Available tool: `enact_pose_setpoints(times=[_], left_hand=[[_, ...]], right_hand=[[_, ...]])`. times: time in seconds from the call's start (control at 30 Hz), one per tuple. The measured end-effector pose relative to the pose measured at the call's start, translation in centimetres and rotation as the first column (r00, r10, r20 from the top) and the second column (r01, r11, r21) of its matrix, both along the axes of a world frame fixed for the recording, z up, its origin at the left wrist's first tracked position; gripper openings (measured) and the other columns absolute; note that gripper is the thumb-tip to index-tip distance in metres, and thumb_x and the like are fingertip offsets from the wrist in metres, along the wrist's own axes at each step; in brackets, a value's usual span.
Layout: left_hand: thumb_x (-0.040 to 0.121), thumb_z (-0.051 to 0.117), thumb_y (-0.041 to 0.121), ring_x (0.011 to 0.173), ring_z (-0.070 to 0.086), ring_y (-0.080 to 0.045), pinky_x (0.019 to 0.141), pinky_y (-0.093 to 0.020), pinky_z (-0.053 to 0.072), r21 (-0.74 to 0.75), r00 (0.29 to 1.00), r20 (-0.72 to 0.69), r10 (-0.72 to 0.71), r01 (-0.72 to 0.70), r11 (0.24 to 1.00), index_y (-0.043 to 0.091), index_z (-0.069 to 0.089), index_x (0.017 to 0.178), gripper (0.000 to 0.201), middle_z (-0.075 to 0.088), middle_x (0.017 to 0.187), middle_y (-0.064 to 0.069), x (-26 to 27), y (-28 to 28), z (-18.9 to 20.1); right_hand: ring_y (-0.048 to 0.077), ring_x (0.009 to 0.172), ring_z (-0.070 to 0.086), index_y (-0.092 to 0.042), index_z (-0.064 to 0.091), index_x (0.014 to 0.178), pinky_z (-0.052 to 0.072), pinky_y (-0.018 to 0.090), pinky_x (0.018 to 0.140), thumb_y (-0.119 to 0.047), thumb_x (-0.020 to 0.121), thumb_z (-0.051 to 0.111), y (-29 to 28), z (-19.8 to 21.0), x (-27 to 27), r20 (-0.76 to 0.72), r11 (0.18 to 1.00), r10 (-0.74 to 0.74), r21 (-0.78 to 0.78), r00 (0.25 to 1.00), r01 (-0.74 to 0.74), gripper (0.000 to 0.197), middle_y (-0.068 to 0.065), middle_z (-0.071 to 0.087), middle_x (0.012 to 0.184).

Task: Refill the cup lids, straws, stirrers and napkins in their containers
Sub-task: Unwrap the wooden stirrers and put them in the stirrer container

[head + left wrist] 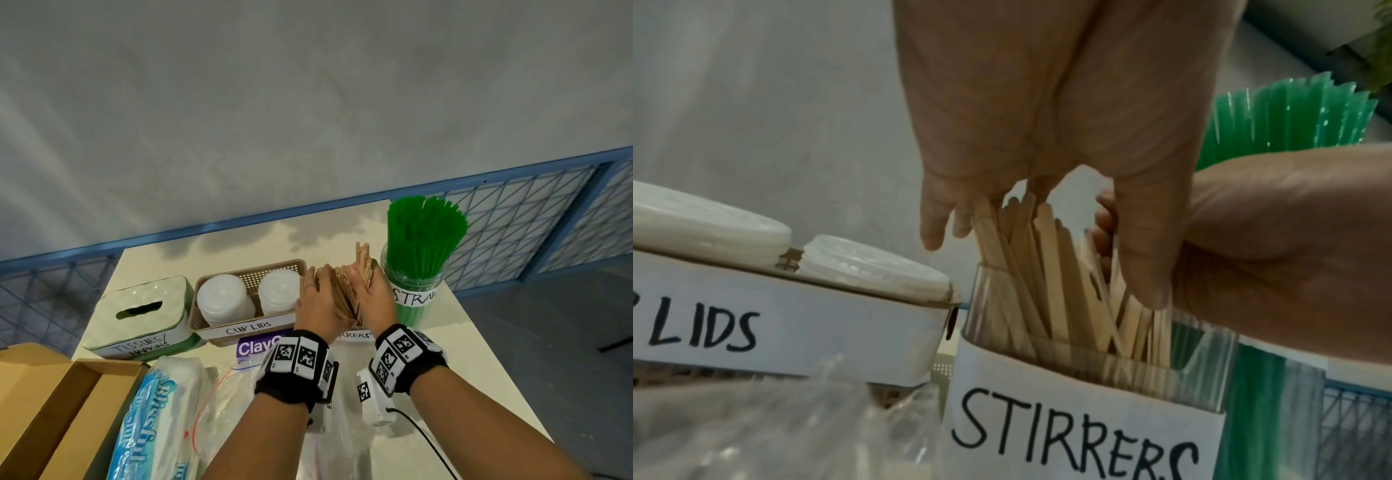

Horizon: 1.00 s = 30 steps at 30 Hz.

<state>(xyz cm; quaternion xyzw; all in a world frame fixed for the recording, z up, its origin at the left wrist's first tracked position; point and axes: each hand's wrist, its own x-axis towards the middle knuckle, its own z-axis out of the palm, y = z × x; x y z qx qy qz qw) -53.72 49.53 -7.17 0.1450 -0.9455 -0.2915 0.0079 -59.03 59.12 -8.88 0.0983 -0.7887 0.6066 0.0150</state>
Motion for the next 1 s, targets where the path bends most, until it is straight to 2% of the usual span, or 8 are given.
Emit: enact_pose_setpoints(times=[0.17,0.27,0.37,0.43,0.57,0.77,0.9,1.0], left_hand=[[0.069,0.079,0.034,0.145,0.004,-0.028,0.117,-0.047,0.021,-0.016,1.0,-0.018,-0.019,0.018,1.0,0.014,0.012,0.148,0.106,0.007,0.155,-0.013,-0.1,0.1,-0.1],[0.074,0.074,0.036,0.146,-0.004,-0.027,0.118,-0.049,0.016,-0.023,0.997,-0.055,-0.05,0.049,0.999,0.014,0.002,0.149,0.106,0.0,0.158,-0.007,-0.3,0.3,0.4],[0.08,0.068,0.039,0.146,-0.008,-0.025,0.117,-0.049,0.011,-0.017,0.993,-0.048,-0.108,0.108,0.994,0.019,-0.004,0.15,0.102,-0.006,0.159,0.001,-0.5,0.6,1.1],[0.082,0.065,0.04,0.146,-0.008,-0.024,0.116,-0.05,0.012,-0.02,0.994,-0.018,-0.105,0.104,0.994,0.022,-0.004,0.15,0.098,-0.007,0.159,0.003,-0.5,0.6,1.1],[0.088,0.058,0.039,0.146,-0.008,-0.025,0.118,-0.047,0.014,-0.083,0.994,0.046,-0.095,0.098,0.992,0.019,0.001,0.15,0.086,-0.005,0.159,-0.001,-0.5,0.5,0.7],[0.093,0.051,0.033,0.146,-0.004,-0.025,0.118,-0.04,0.013,-0.164,0.992,0.036,-0.117,0.121,0.979,0.011,0.009,0.149,0.073,0.0,0.159,-0.008,-0.4,0.4,0.3],[0.097,0.044,0.034,0.147,-0.006,-0.023,0.118,-0.039,0.01,-0.194,0.99,0.056,-0.127,0.136,0.972,0.009,0.005,0.15,0.07,-0.002,0.159,-0.008,-0.3,0.3,0.4],[0.098,0.039,0.033,0.146,-0.007,-0.023,0.119,-0.038,0.008,-0.209,0.989,0.066,-0.131,0.142,0.967,0.009,0.003,0.15,0.067,-0.004,0.159,-0.008,-0.3,0.4,0.6]], right_hand=[[0.016,0.08,0.059,-0.015,0.052,0.1,0.046,0.022,0.072,-0.017,0.089,0.06,-0.3,-0.5,0.1,-0.079,0.999,-0.02,-0.047,0.997,0.017,0.014,0.007,0.061,0.089],[-0.006,0.08,0.054,-0.021,0.047,0.109,0.041,0.007,0.074,-0.008,0.088,0.059,-0.3,-0.1,0.4,-0.168,0.993,-0.052,-0.114,0.984,0.032,0.028,-0.004,0.056,0.091],[-0.001,0.078,0.049,-0.033,0.039,0.127,0.038,0.005,0.073,-0.004,0.091,0.051,-0.2,0.7,0.6,-0.294,0.998,-0.031,-0.064,0.955,0.013,0.047,-0.007,0.049,0.087],[-0.003,0.08,0.046,-0.027,0.046,0.131,0.036,0.006,0.073,-0.005,0.094,0.046,-0.3,0.9,0.4,-0.362,0.998,0.011,0.061,0.932,0.012,0.043,-0.008,0.045,0.091],[-0.011,0.086,0.048,-0.009,0.064,0.103,0.033,-0.001,0.076,-0.003,0.096,0.041,-0.5,0.7,0.0,-0.381,0.992,0.082,0.117,0.921,-0.04,0.025,0.001,0.054,0.1],[0.017,0.098,0.056,-0.005,0.065,0.095,0.036,0.013,0.085,-0.014,0.093,0.037,-0.4,-0.3,0.0,-0.374,0.975,0.116,0.218,0.92,-0.035,0.03,0.006,0.061,0.105],[0.017,0.106,0.054,-0.009,0.07,0.096,0.035,0.024,0.094,-0.036,0.095,0.019,0.0,-0.9,0.3,-0.4,0.946,0.101,0.322,0.911,0.036,0.057,0.002,0.065,0.111],[0.015,0.1,0.056,-0.011,0.066,0.103,0.043,0.03,0.092,-0.033,0.097,0.023,-0.1,-0.9,0.5,-0.378,0.962,0.048,0.265,0.924,0.058,0.049,0.002,0.065,0.108]])
